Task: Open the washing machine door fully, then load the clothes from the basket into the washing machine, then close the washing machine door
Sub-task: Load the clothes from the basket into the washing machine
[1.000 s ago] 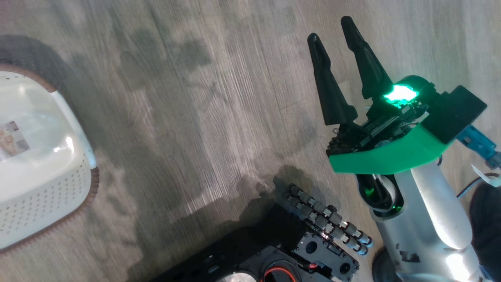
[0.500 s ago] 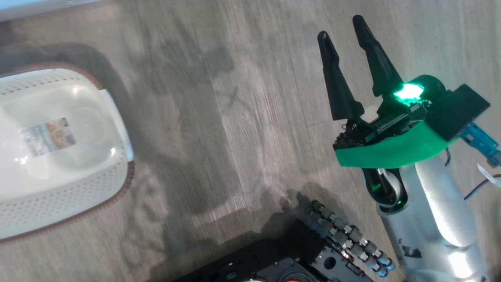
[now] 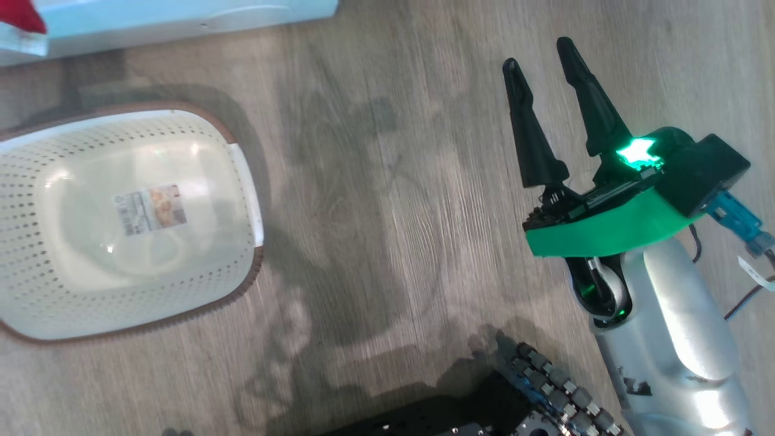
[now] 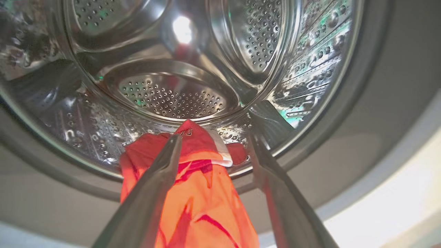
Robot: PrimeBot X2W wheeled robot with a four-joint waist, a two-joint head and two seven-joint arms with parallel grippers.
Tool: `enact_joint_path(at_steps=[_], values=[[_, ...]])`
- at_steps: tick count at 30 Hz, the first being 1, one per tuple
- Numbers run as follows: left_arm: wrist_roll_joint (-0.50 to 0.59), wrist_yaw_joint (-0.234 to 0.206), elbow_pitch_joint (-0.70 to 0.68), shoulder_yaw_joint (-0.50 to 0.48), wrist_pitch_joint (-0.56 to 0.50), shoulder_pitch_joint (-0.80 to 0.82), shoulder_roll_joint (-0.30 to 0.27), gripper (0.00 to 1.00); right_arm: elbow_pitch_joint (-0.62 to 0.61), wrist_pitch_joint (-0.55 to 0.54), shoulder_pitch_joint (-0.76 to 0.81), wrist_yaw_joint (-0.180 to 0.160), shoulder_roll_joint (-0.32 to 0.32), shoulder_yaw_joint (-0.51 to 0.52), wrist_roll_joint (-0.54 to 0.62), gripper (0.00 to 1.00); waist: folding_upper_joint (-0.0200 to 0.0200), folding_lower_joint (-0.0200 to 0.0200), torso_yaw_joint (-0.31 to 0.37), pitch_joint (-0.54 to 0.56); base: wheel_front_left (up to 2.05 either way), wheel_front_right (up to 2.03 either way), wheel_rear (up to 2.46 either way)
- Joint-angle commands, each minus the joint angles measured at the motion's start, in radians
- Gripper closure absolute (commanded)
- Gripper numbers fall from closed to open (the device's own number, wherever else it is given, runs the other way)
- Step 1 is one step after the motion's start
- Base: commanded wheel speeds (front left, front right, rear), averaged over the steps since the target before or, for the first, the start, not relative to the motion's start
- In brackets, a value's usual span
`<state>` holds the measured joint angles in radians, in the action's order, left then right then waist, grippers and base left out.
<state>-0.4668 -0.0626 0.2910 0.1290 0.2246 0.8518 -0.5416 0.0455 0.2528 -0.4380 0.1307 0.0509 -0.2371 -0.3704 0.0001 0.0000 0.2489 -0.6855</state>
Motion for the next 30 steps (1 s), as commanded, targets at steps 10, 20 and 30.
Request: enact_joint_path(at_steps=[10,20,30], values=[[-0.019,-0.076,-0.280,-0.100,0.033,-0.321,0.025,0.00,0.010,0.009,0.045,0.000,-0.001,0.009,0.026,0.00,-0.0001,0.0000,-0.048,0.087,0.00,0.00,0.00],[-0.013,-0.122,-0.378,-0.073,0.036,-0.522,0.118,0.00,0.072,0.009,0.050,0.000,-0.001,0.026,0.049,0.00,-0.0001,0.0000,-0.092,0.147,0.00,0.00,0.00],[0.000,-0.089,-0.358,-0.059,0.037,-0.587,0.170,0.00,0.113,0.006,0.069,0.000,-0.001,0.039,0.060,0.00,-0.0001,0.0000,-0.127,0.210,0.00,0.00,0.00]])
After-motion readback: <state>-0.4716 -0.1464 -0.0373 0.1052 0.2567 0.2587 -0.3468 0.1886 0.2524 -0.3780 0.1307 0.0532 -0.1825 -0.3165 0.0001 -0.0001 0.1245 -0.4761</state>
